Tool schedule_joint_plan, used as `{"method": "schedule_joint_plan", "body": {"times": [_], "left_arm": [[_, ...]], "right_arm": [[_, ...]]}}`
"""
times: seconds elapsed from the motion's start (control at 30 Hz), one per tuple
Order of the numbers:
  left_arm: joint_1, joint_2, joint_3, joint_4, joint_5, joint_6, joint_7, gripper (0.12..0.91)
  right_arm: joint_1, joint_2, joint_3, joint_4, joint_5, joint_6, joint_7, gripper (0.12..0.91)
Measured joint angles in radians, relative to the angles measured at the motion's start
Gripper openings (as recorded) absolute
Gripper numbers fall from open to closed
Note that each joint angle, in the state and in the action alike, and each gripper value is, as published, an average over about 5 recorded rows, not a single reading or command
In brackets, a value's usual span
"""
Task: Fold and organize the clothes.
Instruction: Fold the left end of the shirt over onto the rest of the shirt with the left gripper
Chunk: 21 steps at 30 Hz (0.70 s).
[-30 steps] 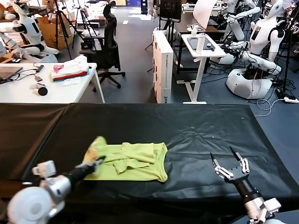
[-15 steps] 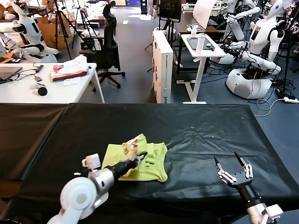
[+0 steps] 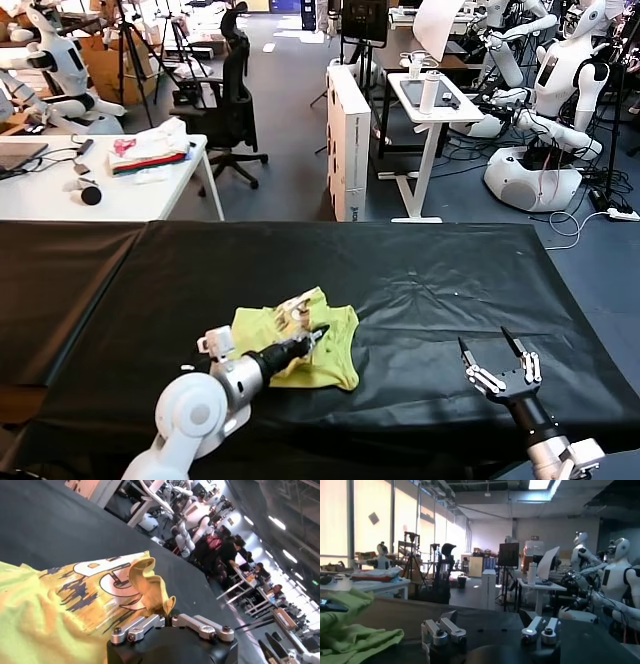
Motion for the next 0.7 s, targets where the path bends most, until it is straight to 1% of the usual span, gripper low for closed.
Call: {"method": "schedule_joint_plan", "body": {"times": [0.07,0.13,0.17,0.27,0.3,0.37,0.4,0.5,0.53,0.6,0.7], "left_arm": [[0.002,-0.008,0.006,0.009,0.026,0.000,0.009,0.180],[0.005,-0.016,0.010,0.017,0.052,0.000,0.020,0.224],[0.007,-0.021,0.011,0.021,0.062,0.000,0.025,0.265],[0.017,-0.029,0.015,0.023,0.075,0.000,0.033,0.438],[0.021,-0.031,0.016,0.020,0.076,0.000,0.034,0.514],[0.028,-0.034,0.018,0.014,0.078,0.000,0.034,0.628],[0.032,-0.036,0.019,0.010,0.080,0.000,0.034,0.702],[0.042,-0.041,0.017,-0.004,0.085,0.000,0.034,0.848],[0.046,-0.042,0.013,-0.009,0.089,0.000,0.035,0.876],[0.053,-0.040,0.003,-0.021,0.105,0.000,0.044,0.899],[0.068,-0.026,-0.022,-0.043,0.164,0.000,0.083,0.906]], "right_arm": [[0.001,-0.003,-0.002,0.000,0.000,-0.001,-0.001,0.907],[0.001,-0.008,-0.004,0.000,0.000,-0.002,-0.003,0.907],[0.001,-0.011,-0.005,0.001,0.000,-0.003,-0.003,0.907],[0.003,-0.019,-0.007,0.001,0.000,-0.004,-0.004,0.907],[0.003,-0.021,-0.008,0.001,0.000,-0.004,-0.004,0.907],[0.005,-0.024,-0.011,0.001,0.000,-0.006,-0.003,0.907],[0.006,-0.026,-0.012,0.001,0.000,-0.007,-0.003,0.907],[0.011,-0.029,-0.019,0.002,-0.001,-0.012,-0.001,0.907],[0.013,-0.031,-0.021,0.003,-0.001,-0.014,0.000,0.907],[0.015,-0.036,-0.026,0.004,-0.001,-0.023,0.002,0.907],[0.019,-0.048,-0.034,0.008,-0.001,-0.042,0.004,0.907]]}}
